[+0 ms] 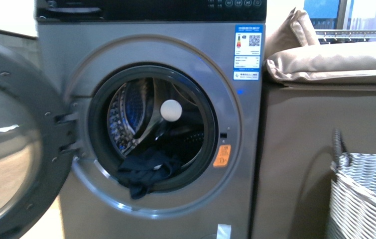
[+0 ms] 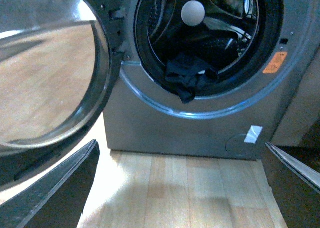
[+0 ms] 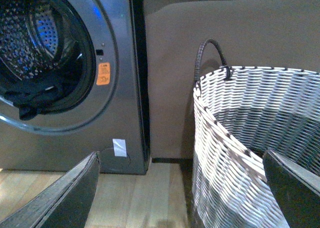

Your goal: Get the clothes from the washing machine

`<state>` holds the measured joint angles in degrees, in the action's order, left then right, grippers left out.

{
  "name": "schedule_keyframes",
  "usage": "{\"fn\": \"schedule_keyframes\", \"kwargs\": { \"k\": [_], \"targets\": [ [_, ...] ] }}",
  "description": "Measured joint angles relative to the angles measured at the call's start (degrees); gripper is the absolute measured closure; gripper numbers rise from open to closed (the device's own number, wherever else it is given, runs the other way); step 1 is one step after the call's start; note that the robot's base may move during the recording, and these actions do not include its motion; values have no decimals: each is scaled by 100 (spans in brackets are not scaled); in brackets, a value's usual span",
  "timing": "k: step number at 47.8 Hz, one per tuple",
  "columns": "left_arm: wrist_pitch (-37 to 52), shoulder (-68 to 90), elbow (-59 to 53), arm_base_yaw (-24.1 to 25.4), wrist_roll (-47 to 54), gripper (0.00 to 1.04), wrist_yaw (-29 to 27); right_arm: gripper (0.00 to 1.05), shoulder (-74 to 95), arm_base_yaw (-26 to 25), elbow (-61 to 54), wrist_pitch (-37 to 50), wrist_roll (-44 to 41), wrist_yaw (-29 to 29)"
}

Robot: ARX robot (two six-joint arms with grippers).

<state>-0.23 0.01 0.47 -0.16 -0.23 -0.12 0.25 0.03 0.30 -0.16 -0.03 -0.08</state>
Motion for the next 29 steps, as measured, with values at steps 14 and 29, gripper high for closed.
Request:
{"fn": "schedule_keyframes", "kwargs": {
  "k": [14,29],
  "targets": [
    [0,-7,0,0,0,7,11,8,0,-2,2,4,2,15],
    [0,4,0,0,0,7,11,8,0,0,2,2,2,0]
  ]
}}
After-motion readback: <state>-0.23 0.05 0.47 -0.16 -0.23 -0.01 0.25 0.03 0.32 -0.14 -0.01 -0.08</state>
